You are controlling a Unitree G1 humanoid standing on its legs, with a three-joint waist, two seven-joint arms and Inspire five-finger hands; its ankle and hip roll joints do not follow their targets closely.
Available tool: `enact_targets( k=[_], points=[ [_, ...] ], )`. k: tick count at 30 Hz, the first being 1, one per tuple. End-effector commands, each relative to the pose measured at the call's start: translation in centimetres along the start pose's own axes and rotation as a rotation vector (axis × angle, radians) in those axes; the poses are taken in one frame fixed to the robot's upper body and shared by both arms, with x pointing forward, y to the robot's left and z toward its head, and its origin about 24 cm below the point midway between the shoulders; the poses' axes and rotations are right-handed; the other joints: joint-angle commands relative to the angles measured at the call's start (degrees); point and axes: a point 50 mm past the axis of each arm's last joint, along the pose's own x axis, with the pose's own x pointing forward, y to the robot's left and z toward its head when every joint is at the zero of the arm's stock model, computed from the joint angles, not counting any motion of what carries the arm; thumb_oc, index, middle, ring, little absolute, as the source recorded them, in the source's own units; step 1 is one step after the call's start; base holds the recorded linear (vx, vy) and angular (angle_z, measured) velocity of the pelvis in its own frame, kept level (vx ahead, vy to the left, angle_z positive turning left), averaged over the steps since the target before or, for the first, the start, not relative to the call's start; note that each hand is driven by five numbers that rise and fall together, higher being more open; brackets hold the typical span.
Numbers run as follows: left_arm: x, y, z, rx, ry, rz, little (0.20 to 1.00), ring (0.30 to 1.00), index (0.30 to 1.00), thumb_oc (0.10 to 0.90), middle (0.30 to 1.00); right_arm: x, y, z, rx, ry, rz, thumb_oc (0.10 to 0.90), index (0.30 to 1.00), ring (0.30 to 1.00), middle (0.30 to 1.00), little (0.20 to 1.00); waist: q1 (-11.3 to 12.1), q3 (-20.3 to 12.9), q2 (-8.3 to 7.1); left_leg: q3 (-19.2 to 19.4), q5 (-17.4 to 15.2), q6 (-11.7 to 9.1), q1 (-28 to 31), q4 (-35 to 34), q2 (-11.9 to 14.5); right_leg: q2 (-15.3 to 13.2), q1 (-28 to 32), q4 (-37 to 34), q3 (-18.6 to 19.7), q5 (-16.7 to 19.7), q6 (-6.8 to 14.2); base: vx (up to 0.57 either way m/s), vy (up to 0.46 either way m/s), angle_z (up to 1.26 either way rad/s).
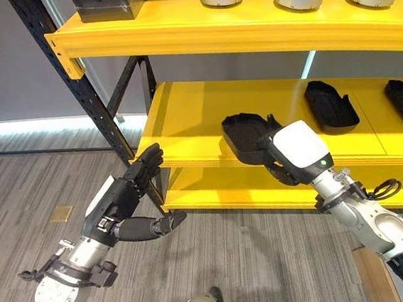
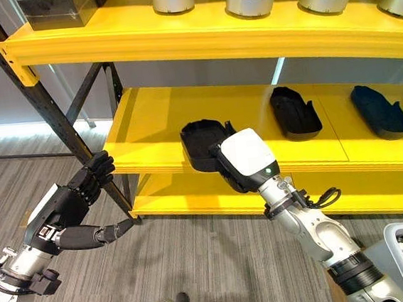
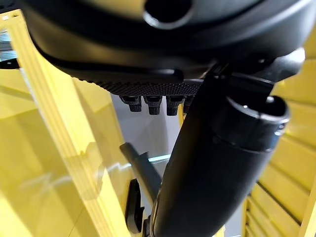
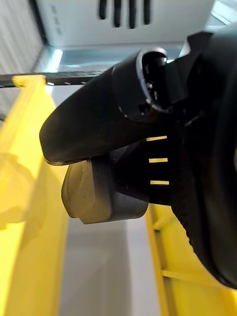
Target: Move parts from the plastic box to the shelf.
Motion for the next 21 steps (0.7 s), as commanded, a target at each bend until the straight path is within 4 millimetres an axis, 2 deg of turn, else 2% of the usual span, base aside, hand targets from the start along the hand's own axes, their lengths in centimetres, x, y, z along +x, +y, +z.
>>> enact_targets(
  k=[1, 2, 4, 5, 6, 7, 8, 9, 10, 12, 16, 18, 21],
  points=[
    [1.7, -0.2, 4.1, 0.077, -0.245, -0.039, 1.000, 1.000, 1.000, 0.900, 1.000, 4.3, -7.8, -0.3, -0.071, -0.048, -0.399, 0.400, 0.300, 0.300, 0.300, 0.300, 0.5, -3.4, 0.54, -5.8, -0.8, -3.0, 6.9, -7.5, -0.7, 5.5, -2.6, 2.2, 3.5, -5.2, 3.8, 0.16, 0.128, -0.11],
    [1.7, -0.3, 4.0, 0.073, -0.239, -0.046, 1.000, 1.000, 1.000, 0.900, 1.000, 4.1, -7.4, -0.2, -0.056, -0.055, -0.397, 0.400, 0.300, 0.300, 0.300, 0.300, 0.0, -3.7, 0.47, -5.1, -0.1, -3.3, 8.1, -9.7, -0.7, 7.7, -3.8, 1.9, 3.1, -6.1, 3.4, 0.13, 0.083, 0.29],
    [1.6, -0.3, 3.9, 0.064, -0.234, -0.051, 1.000, 1.000, 1.000, 0.900, 1.000, 3.9, -7.1, -0.1, -0.050, -0.065, -0.395, 0.400, 0.300, 0.300, 0.300, 0.300, -0.6, -3.8, 0.43, -4.4, 0.5, -3.6, 9.3, -11.4, -0.8, 9.3, -4.7, 0.9, 2.5, -6.4, 3.4, 0.14, 0.044, 0.25],
    [1.7, -0.4, 3.8, 0.048, -0.235, -0.073, 1.000, 1.000, 1.000, 0.900, 1.000, 3.8, -6.7, -0.1, -0.046, -0.060, -0.394, 0.400, 0.300, 0.300, 0.300, 0.300, -1.8, -3.6, 0.31, -5.7, 0.9, -3.8, 10.6, -13.6, -1.6, 11.4, -7.3, -2.1, 4.1, -5.7, 3.8, 0.15, -0.011, 0.10],
    [1.7, -0.4, 3.8, 0.045, -0.234, -0.080, 1.000, 1.000, 1.000, 0.900, 1.000, 3.8, -6.6, -0.2, -0.046, -0.059, -0.395, 0.400, 0.300, 0.300, 0.300, 0.300, -1.9, -3.7, 0.33, -5.9, 1.1, -3.8, 10.8, -14.0, -1.7, 11.8, -7.6, -2.8, 4.5, -5.4, 3.8, 0.26, -0.107, 0.02],
    [2.0, -0.8, 3.9, 0.029, -0.234, -0.125, 1.000, 1.000, 1.000, 0.900, 1.000, 3.5, -6.3, -0.5, -0.052, -0.039, -0.394, 0.400, 0.300, 0.300, 0.300, 0.300, -3.2, -3.7, 0.19, -8.3, 0.9, -3.8, 11.2, -14.9, -2.5, 13.2, -9.5, -7.3, 8.4, -3.7, 4.4, 0.18, -0.191, 0.24],
    [2.3, -1.2, 4.0, 0.017, -0.240, -0.164, 1.000, 1.000, 1.000, 0.900, 1.000, 3.1, -6.1, -1.0, -0.064, -0.016, -0.395, 0.400, 0.300, 0.300, 0.300, 0.300, -4.4, -3.6, -0.10, -9.7, 1.2, -3.5, 10.8, -15.2, -3.2, 13.0, -11.1, -12.2, 12.0, 0.0, 4.3, 0.22, -0.233, 0.40],
    [2.4, -1.3, 4.0, 0.013, -0.241, -0.178, 1.000, 1.000, 1.000, 0.900, 1.000, 2.9, -6.0, -1.1, -0.068, -0.009, -0.395, 0.400, 0.300, 0.300, 0.300, 0.300, -4.9, -3.7, -0.05, -10.4, 0.9, -3.5, 11.0, -15.3, -3.2, 12.7, -11.6, -13.7, 13.6, 1.0, 4.6, 0.19, -0.230, 0.91],
    [2.6, -1.4, 4.1, 0.004, -0.243, -0.195, 1.000, 1.000, 1.000, 0.900, 1.000, 2.7, -5.8, -1.3, -0.070, -0.001, -0.394, 0.400, 0.300, 0.300, 0.300, 0.300, -5.7, -3.8, -0.08, -11.4, 0.6, -3.6, 11.5, -15.4, -3.1, 11.6, -13.0, -15.3, 16.1, 3.5, 5.1, 0.24, -0.185, 1.05],
    [2.4, -1.2, 4.1, 0.002, -0.244, -0.195, 1.000, 1.000, 1.000, 0.900, 1.000, 2.2, -5.9, -1.5, -0.066, -0.004, -0.386, 0.400, 0.300, 0.300, 0.300, 0.300, -6.7, -4.4, -0.27, -11.8, 0.2, -4.0, 11.8, -15.7, -2.9, 12.4, -11.7, -18.5, 18.3, 3.2, 5.5, 0.23, -0.178, 0.86],
    [2.1, -1.1, 4.1, -0.014, -0.231, -0.186, 1.000, 1.000, 1.000, 0.900, 1.000, 1.8, -6.1, -1.6, -0.053, -0.009, -0.351, 0.400, 0.300, 0.300, 0.300, 0.300, -6.8, -5.7, -0.55, -9.9, -0.1, -4.8, 12.8, -14.7, -2.2, 12.6, -8.7, -19.2, 15.4, 2.2, 5.1, 0.23, -0.154, 0.34],
    [2.2, -1.6, 3.9, -0.042, -0.218, -0.184, 1.000, 1.000, 1.000, 0.900, 1.000, 2.3, -6.0, -1.7, -0.042, 0.023, -0.329, 0.400, 0.300, 0.300, 0.300, 0.300, -6.9, -6.1, -0.19, -8.8, -0.2, -5.4, 13.6, -14.0, -1.0, 14.4, -7.4, -17.4, 14.1, -1.2, 3.9, 0.21, -0.115, 0.05],
    [2.3, -2.3, 3.6, -0.061, -0.218, -0.191, 1.000, 1.000, 1.000, 0.900, 1.000, 2.5, -5.5, -1.9, -0.039, 0.059, -0.308, 0.400, 0.300, 0.300, 0.300, 0.300, -7.1, -6.3, 0.19, -8.0, 1.1, -5.9, 12.9, -13.5, 0.1, 16.0, -6.3, -16.7, 13.6, -3.9, 2.9, 0.16, -0.086, -0.16]
  ],
)
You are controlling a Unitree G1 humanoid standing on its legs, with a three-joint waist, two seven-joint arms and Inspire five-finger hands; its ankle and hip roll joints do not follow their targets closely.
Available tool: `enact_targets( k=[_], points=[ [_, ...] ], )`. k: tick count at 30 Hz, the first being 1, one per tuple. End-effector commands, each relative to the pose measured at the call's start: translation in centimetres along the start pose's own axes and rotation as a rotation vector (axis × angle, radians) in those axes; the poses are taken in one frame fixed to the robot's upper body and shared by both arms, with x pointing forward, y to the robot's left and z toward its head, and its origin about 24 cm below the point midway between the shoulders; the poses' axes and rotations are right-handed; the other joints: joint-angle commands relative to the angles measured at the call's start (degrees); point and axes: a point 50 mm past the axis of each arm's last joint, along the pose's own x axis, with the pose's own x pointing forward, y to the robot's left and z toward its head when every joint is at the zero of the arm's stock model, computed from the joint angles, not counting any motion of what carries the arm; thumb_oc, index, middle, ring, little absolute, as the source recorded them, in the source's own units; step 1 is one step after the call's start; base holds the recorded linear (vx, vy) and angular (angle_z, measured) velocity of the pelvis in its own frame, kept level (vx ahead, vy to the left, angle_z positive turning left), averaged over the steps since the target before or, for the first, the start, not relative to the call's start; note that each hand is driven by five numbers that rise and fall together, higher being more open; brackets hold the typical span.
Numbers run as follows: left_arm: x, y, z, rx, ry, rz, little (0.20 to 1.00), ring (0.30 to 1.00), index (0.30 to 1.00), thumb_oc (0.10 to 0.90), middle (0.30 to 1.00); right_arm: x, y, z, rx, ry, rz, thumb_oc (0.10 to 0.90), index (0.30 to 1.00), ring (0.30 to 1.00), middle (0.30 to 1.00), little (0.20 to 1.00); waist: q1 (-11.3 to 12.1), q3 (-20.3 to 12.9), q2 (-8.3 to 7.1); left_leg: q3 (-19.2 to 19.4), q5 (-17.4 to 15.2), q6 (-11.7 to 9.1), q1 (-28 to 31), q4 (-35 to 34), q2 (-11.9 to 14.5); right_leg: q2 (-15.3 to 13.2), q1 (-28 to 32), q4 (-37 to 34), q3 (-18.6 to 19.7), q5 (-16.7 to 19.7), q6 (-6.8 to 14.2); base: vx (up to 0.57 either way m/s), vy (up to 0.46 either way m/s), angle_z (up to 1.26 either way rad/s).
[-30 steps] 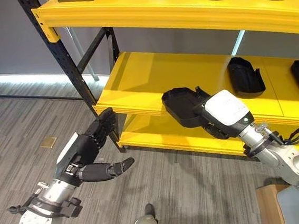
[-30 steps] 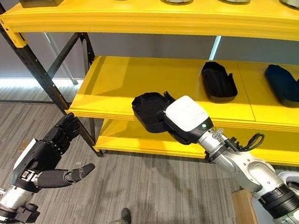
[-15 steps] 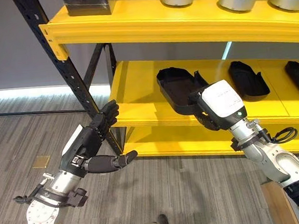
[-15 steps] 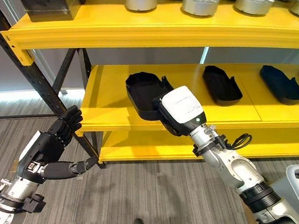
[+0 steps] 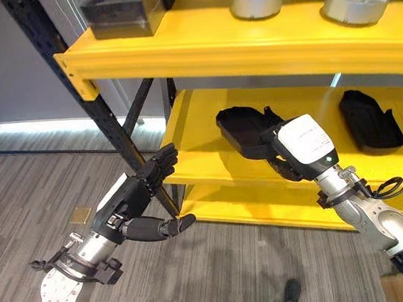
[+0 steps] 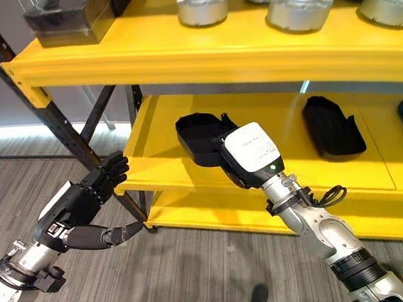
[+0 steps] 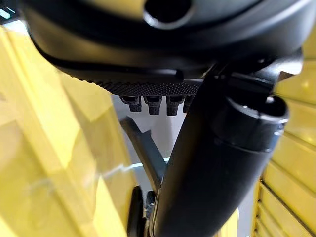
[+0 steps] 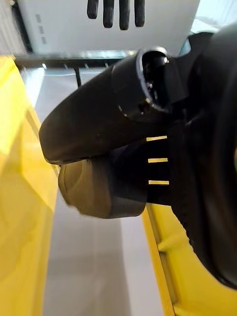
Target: Move parts from the plastic box to the shelf.
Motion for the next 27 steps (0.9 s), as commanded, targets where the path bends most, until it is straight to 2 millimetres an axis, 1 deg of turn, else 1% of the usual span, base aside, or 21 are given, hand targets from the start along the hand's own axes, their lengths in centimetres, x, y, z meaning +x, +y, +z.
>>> enact_targets(
  k=[1, 4, 7, 9, 11, 16, 17, 19, 20, 21, 22, 23, 24, 25, 26, 27],
  points=[
    [1.7, -0.9, 3.2, 0.032, -0.195, -0.068, 1.000, 1.000, 1.000, 0.900, 1.000, 3.4, -4.9, -0.7, -0.013, 0.032, -0.272, 0.400, 0.300, 0.300, 0.300, 0.300, -0.9, -5.8, -0.37, 3.1, -1.4, -3.4, -0.2, 2.4, 7.4, 0.8, -1.1, 5.5, -1.4, -6.6, 1.7, 0.13, -0.066, -0.07],
    [1.3, -0.9, 3.2, 0.015, -0.195, -0.078, 1.000, 1.000, 1.000, 0.900, 1.000, 3.2, -4.3, -1.3, -0.019, 0.082, -0.247, 0.400, 0.300, 0.300, 0.300, 0.300, -1.0, -6.1, -0.02, 3.7, -0.4, -4.0, -0.4, 2.0, 8.2, 1.4, -0.5, 5.4, -1.7, -7.7, 1.6, 0.10, -0.042, -0.13],
    [1.1, -0.9, 3.1, 0.009, -0.189, -0.073, 1.000, 1.000, 1.000, 0.900, 1.000, 3.2, -4.2, -1.5, -0.020, 0.107, -0.234, 0.400, 0.300, 0.300, 0.300, 0.300, -1.0, -6.1, 0.13, 3.9, 0.2, -4.2, -0.7, 1.8, 8.6, 1.5, 0.0, 5.1, -1.7, -8.1, 1.4, 0.08, -0.029, -0.03],
    [0.7, -0.9, 3.0, -0.002, -0.172, -0.069, 1.000, 1.000, 1.000, 0.900, 1.000, 2.7, -4.1, -1.9, -0.009, 0.147, -0.229, 0.400, 0.300, 0.300, 0.300, 0.300, -0.9, -6.4, 0.22, 4.3, 1.3, -4.8, -1.0, 1.6, 9.1, 2.1, 1.4, 4.1, -1.8, -8.6, 1.1, 0.16, -0.083, 0.01],
    [0.7, -1.0, 3.0, -0.017, -0.172, -0.082, 1.000, 1.000, 1.000, 0.900, 1.000, 2.5, -4.0, -2.0, -0.006, 0.170, -0.232, 0.400, 0.300, 0.300, 0.300, 0.300, -0.9, -6.4, 0.29, 4.2, 1.2, -4.7, -1.3, 1.8, 9.1, 2.2, 1.5, 4.3, -1.8, -9.0, 0.9, 0.12, -0.090, 0.04],
    [1.0, -1.1, 2.9, -0.019, -0.165, -0.099, 1.000, 1.000, 1.000, 0.900, 1.000, 3.0, -3.6, -2.0, 0.007, 0.179, -0.245, 0.400, 0.300, 0.300, 0.300, 0.300, -1.0, -5.7, 0.80, 4.2, 0.3, -4.5, -2.5, 5.1, 9.2, 2.6, 0.5, 7.4, -1.7, -11.2, -0.3, 0.10, -0.117, 0.03],
    [1.1, -1.0, 2.9, -0.016, -0.172, -0.095, 1.000, 1.000, 1.000, 0.900, 1.000, 3.3, -3.8, -1.6, 0.003, 0.155, -0.243, 0.400, 0.300, 0.300, 0.300, 0.300, -1.1, -5.6, 1.16, 4.4, -0.1, -4.4, -2.9, 7.4, 9.1, 2.8, -0.3, 9.2, -1.8, -12.5, -1.1, 0.07, -0.118, -0.04],
    [1.2, -1.0, 3.0, -0.017, -0.181, -0.094, 1.000, 1.000, 1.000, 0.900, 1.000, 3.5, -3.9, -1.4, 0.003, 0.133, -0.241, 0.400, 0.300, 0.300, 0.300, 0.300, -1.4, -5.6, 1.57, 5.0, 0.3, -4.8, -3.3, 10.3, 9.2, 3.1, -0.7, 10.6, -2.5, -13.9, -2.2, 0.08, -0.115, -0.01],
    [1.3, -1.0, 3.0, -0.026, -0.188, -0.095, 1.000, 1.000, 1.000, 0.900, 1.000, 3.6, -4.0, -1.3, 0.001, 0.120, -0.240, 0.400, 0.300, 0.300, 0.300, 0.300, -1.4, -5.7, 1.86, 4.6, 1.1, -5.9, -3.4, 13.0, 9.7, 3.6, -0.1, 10.8, -2.2, -15.5, -2.4, 0.08, -0.152, 0.03],
    [1.5, -1.1, 3.1, -0.051, -0.207, -0.105, 1.000, 1.000, 1.000, 0.900, 1.000, 3.6, -4.1, -1.1, 0.000, 0.108, -0.237, 0.400, 0.300, 0.300, 0.300, 0.300, -1.5, -5.4, 1.99, 4.9, 4.1, -7.7, -5.3, 17.9, 11.2, 4.2, 0.6, 10.6, -2.6, -16.4, -3.4, -0.02, -0.254, 0.02],
    [2.3, -1.5, 3.4, -0.125, -0.251, -0.173, 1.000, 1.000, 1.000, 0.900, 1.000, 4.0, -4.2, -0.8, -0.014, 0.082, -0.231, 0.400, 0.300, 0.300, 0.300, 0.300, -1.0, -4.1, 1.38, 4.0, 8.6, -8.9, -11.4, 29.0, 12.7, 4.5, 1.1, 10.5, -3.4, -16.6, -5.8, -0.09, -0.237, 0.05],
    [2.4, -1.6, 3.4, -0.138, -0.256, -0.182, 1.000, 1.000, 1.000, 0.900, 1.000, 4.1, -4.2, -0.7, -0.016, 0.075, -0.230, 0.400, 0.300, 0.300, 0.300, 0.300, -1.0, -4.0, 1.40, 3.5, 8.9, -9.1, -12.5, 30.3, 12.9, 4.6, 1.1, 10.5, -3.3, -16.8, -6.1, -0.10, -0.176, 0.07],
    [2.7, -1.9, 3.3, -0.157, -0.262, -0.194, 1.000, 1.000, 1.000, 0.900, 1.000, 4.8, -3.9, -0.1, -0.014, 0.029, -0.230, 0.400, 0.300, 0.300, 0.300, 0.300, -0.2, -2.7, 1.34, 0.7, 10.3, -9.4, -16.8, 33.1, 13.4, 5.0, 1.5, 11.2, -1.7, -17.5, -6.5, 0.00, 0.000, 0.00],
    [2.8, -2.0, 3.2, -0.153, -0.259, -0.192, 1.000, 1.000, 1.000, 0.900, 1.000, 5.0, -3.9, 0.1, -0.012, 0.018, -0.230, 0.400, 0.300, 0.300, 0.300, 0.300, -0.2, -2.6, 1.40, 0.5, 10.3, -9.4, -17.2, 32.9, 13.7, 5.1, 1.5, 11.4, -1.5, -17.6, -6.4, 0.04, 0.140, -0.18],
    [3.2, -2.3, 2.9, -0.141, -0.251, -0.186, 1.000, 1.000, 1.000, 0.900, 1.000, 6.3, -4.4, 1.5, -0.011, -0.067, -0.229, 0.400, 0.300, 0.300, 0.300, 0.300, -0.3, -2.6, 1.77, 0.2, 10.9, -9.4, -15.9, 25.9, 16.3, 5.1, 1.3, 12.5, -0.4, -18.3, -5.7, 0.09, 0.297, -0.19],
    [3.3, -2.5, 2.8, -0.149, -0.252, -0.176, 1.000, 1.000, 1.000, 0.900, 1.000, 6.7, -4.9, 2.3, -0.009, -0.109, -0.227, 0.400, 0.300, 0.300, 0.300, 0.300, -0.3, -3.0, 1.91, 0.1, 12.3, -9.8, -14.2, 20.3, 17.9, 4.7, 1.2, 13.0, 0.2, -18.5, -5.2, 0.17, 0.549, -0.16]
  ],
)
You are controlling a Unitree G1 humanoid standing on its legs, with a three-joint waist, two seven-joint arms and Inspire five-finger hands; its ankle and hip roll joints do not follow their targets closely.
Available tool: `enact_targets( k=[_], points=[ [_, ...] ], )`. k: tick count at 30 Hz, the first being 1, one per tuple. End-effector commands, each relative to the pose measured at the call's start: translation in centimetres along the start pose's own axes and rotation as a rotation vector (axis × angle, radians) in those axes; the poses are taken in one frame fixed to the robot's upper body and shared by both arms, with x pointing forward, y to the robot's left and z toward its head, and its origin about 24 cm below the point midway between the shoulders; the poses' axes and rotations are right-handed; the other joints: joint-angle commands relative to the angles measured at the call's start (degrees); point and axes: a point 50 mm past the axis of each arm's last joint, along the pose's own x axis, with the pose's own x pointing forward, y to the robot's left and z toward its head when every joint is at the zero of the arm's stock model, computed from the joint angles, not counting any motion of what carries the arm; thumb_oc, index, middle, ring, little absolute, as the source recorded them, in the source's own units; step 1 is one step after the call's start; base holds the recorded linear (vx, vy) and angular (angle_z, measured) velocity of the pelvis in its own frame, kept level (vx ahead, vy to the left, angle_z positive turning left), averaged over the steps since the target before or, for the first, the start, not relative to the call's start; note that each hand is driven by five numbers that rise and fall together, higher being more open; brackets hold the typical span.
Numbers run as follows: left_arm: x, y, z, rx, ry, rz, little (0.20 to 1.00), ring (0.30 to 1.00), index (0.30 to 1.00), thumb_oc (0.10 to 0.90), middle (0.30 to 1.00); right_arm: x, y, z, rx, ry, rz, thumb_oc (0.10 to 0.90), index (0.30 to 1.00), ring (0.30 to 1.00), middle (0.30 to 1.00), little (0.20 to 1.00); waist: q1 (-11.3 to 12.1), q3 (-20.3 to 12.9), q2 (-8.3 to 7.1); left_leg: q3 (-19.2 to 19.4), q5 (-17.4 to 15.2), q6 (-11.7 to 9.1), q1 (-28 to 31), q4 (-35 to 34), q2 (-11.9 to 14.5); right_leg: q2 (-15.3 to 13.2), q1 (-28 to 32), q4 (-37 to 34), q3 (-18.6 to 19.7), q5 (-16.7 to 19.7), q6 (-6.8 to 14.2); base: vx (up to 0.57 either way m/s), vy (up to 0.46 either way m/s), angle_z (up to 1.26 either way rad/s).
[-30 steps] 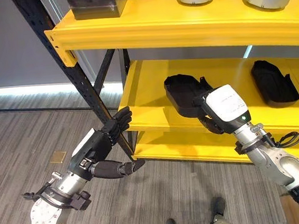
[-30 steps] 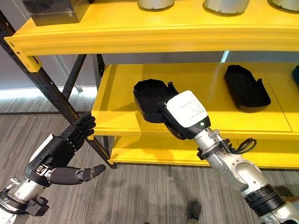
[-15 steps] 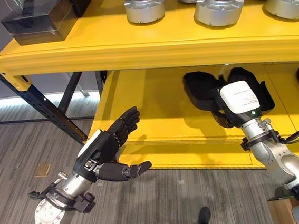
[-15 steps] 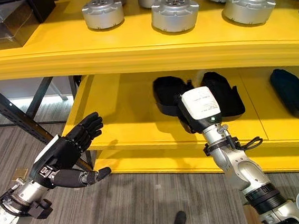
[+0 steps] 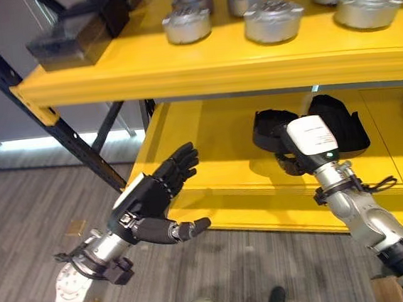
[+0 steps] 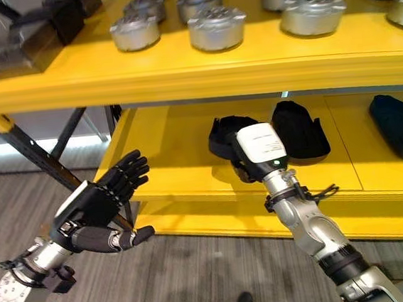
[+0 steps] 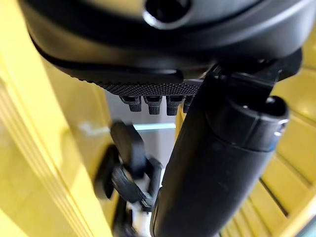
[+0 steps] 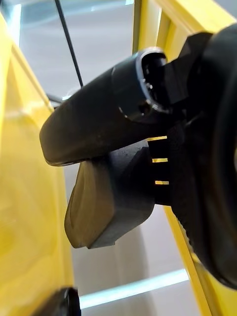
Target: Move parts from the plastic box to the shelf.
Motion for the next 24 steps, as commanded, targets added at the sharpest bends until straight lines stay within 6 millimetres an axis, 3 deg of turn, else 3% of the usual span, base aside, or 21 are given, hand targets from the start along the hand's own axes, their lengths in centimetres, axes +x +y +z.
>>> enact_targets(
  k=[1, 3, 4, 8, 10, 13, 18, 24],
  points=[
    [1.5, -0.5, 3.3, 0.071, -0.201, -0.010, 1.000, 1.000, 1.000, 0.900, 1.000, 4.3, -8.1, 5.5, -0.059, -0.328, -0.321, 0.400, 0.300, 0.300, 0.300, 0.300, 0.1, -2.3, -0.81, 0.5, 17.8, -1.9, 8.4, -24.5, 7.0, -2.1, 5.1, -0.5, 3.2, -4.1, 2.7, 0.14, 0.563, -0.16],
    [1.8, -0.5, 3.3, 0.068, -0.208, -0.003, 1.000, 1.000, 1.000, 0.900, 1.000, 4.5, -8.3, 6.1, -0.064, -0.356, -0.322, 0.400, 0.300, 0.300, 0.300, 0.300, 0.5, -2.4, -0.84, -1.2, 22.9, -3.1, 8.0, -29.4, 10.7, -3.5, 5.3, 0.7, 4.1, -4.7, 2.7, 0.10, 0.481, -0.35],
    [1.8, -0.5, 3.3, 0.067, -0.209, -0.003, 1.000, 1.000, 1.000, 0.900, 1.000, 4.6, -8.3, 6.1, -0.066, -0.358, -0.322, 0.400, 0.300, 0.300, 0.300, 0.300, 0.4, -2.3, -0.86, -1.6, 23.5, -3.2, 7.8, -29.5, 11.0, -3.7, 5.2, 1.2, 4.2, -5.1, 2.6, 0.07, 0.392, -0.28],
    [2.5, -0.3, 3.4, 0.090, -0.190, -0.026, 1.000, 1.000, 1.000, 0.900, 1.000, 5.3, -8.8, 5.4, -0.074, -0.336, -0.322, 0.400, 0.300, 0.300, 0.300, 0.300, 0.1, -2.5, -0.09, -0.8, 18.9, -3.3, 10.6, -32.2, 10.2, -6.6, 5.0, 5.0, 3.9, -6.1, 3.8, 0.07, 0.367, -0.27],
    [3.0, -0.1, 3.4, 0.056, -0.178, -0.037, 1.000, 1.000, 1.000, 0.900, 1.000, 5.1, -8.3, 4.1, -0.074, -0.271, -0.316, 0.400, 0.300, 0.300, 0.300, 0.300, -0.2, -2.4, 0.10, -0.4, 14.8, -2.4, 12.2, -31.6, 7.8, -8.1, 5.4, 5.7, 4.4, -5.1, 5.1, 0.13, 0.294, 0.04],
    [2.8, 0.2, 3.3, 0.051, -0.154, -0.039, 1.000, 1.000, 1.000, 0.900, 1.000, 4.7, -7.4, 3.3, -0.070, -0.210, -0.303, 0.400, 0.300, 0.300, 0.300, 0.300, 0.0, -2.6, -0.29, 0.3, 11.4, -1.6, 13.7, -31.9, 5.7, -9.4, 6.9, 3.8, 4.4, -2.9, 6.7, 0.12, 0.142, 0.32],
    [2.1, 0.4, 3.6, 0.072, -0.149, -0.024, 1.000, 1.000, 1.000, 0.900, 1.000, 4.5, -6.5, 2.9, -0.062, -0.119, -0.280, 0.400, 0.300, 0.300, 0.300, 0.300, 0.9, -2.2, -0.65, 1.2, 8.9, -0.5, 14.1, -31.8, 3.8, -11.1, 7.6, 0.3, 4.1, -0.1, 8.8, 0.05, 0.063, 0.23],
    [2.1, 0.3, 3.7, 0.068, -0.158, -0.034, 1.000, 1.000, 1.000, 0.900, 1.000, 5.1, -6.6, 2.3, -0.070, -0.053, -0.289, 0.400, 0.300, 0.300, 0.300, 0.300, 2.3, -0.9, -1.09, 1.1, 8.4, -0.3, 11.7, -30.1, 3.9, -10.8, 7.2, 0.0, 3.7, -0.7, 9.6, -0.02, -0.060, -0.02]
  ],
)
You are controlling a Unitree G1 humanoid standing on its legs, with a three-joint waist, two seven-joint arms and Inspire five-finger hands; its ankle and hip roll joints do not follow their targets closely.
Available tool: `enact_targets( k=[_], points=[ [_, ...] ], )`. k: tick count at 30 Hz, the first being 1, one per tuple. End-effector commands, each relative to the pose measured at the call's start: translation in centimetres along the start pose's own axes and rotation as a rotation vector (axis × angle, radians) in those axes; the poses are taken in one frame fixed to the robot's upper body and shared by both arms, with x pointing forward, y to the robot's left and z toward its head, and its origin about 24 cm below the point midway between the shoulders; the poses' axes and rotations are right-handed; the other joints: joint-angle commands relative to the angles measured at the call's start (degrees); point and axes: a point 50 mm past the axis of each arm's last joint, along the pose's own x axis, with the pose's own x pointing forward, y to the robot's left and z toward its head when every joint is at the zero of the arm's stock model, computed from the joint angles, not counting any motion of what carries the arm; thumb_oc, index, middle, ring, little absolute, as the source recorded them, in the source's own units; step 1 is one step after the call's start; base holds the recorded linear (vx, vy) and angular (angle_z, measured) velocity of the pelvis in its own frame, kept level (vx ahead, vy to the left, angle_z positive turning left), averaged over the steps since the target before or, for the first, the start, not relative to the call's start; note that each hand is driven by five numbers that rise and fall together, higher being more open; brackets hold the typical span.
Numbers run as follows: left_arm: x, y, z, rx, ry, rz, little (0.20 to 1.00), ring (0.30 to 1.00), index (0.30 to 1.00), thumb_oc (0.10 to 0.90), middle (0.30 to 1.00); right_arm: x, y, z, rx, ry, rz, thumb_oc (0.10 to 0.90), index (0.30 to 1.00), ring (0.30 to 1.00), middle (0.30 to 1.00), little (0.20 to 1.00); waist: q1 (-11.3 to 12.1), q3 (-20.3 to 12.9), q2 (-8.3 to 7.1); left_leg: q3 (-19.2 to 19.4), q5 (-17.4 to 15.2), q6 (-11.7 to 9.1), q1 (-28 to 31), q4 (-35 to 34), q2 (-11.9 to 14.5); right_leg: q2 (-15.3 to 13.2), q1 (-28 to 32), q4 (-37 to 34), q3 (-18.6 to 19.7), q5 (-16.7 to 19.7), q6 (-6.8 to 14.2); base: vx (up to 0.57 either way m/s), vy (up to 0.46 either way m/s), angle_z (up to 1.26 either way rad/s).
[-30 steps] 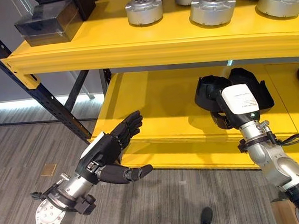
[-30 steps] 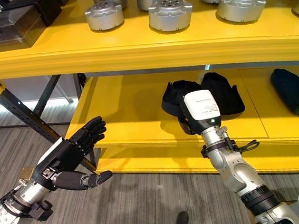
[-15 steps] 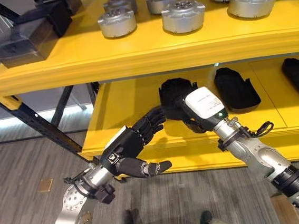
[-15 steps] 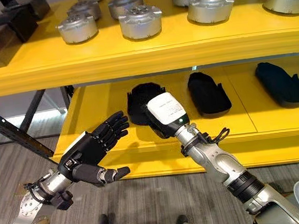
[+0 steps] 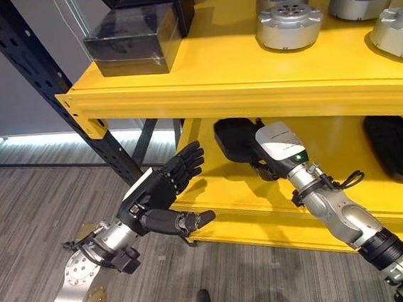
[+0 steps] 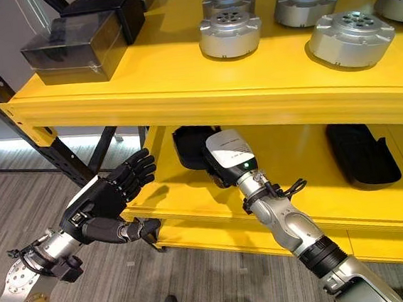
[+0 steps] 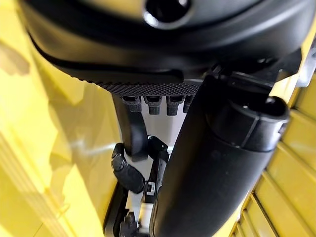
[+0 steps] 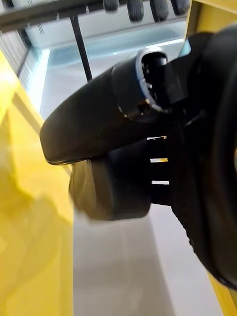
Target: Move parts from the plastic box to the shelf.
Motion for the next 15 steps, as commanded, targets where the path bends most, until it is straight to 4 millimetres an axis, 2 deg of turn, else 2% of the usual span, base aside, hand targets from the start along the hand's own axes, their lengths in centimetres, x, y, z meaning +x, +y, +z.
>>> enact_targets(
  k=[1, 9, 15],
  points=[
    [1.4, -1.1, 3.8, 0.064, -0.232, -0.076, 1.000, 1.000, 1.000, 0.900, 1.000, 3.3, -7.8, -0.9, -0.092, 0.028, -0.330, 0.400, 0.300, 0.300, 0.300, 0.300, -0.4, -1.5, 0.68, 0.2, -1.4, -0.5, -1.9, 3.1, 4.7, 0.1, -1.9, 6.4, -0.4, -5.5, -1.6, -0.05, -0.077, -0.14],
    [2.7, -1.3, 4.7, 0.073, -0.270, -0.101, 1.000, 1.000, 1.000, 0.900, 1.000, 4.2, -10.2, -2.3, -0.117, 0.088, -0.387, 0.400, 0.300, 0.300, 0.300, 0.300, -0.6, 2.3, 1.49, -2.0, -2.3, -0.5, -7.3, 7.5, 4.6, 0.8, -6.2, 10.2, 1.8, -7.4, -2.2, -0.11, -0.047, -0.04],
    [4.0, -1.4, 6.3, 0.118, -0.337, -0.124, 1.000, 1.000, 1.000, 0.900, 1.000, 4.8, -13.1, -2.6, -0.187, 0.091, -0.459, 0.400, 0.300, 0.300, 0.300, 0.300, -0.7, 7.7, 2.26, -3.2, -2.0, -0.4, -12.7, 9.3, 4.1, 0.9, -11.0, 12.4, 3.1, -7.8, -2.5, -0.20, -0.048, -0.04]
  ],
)
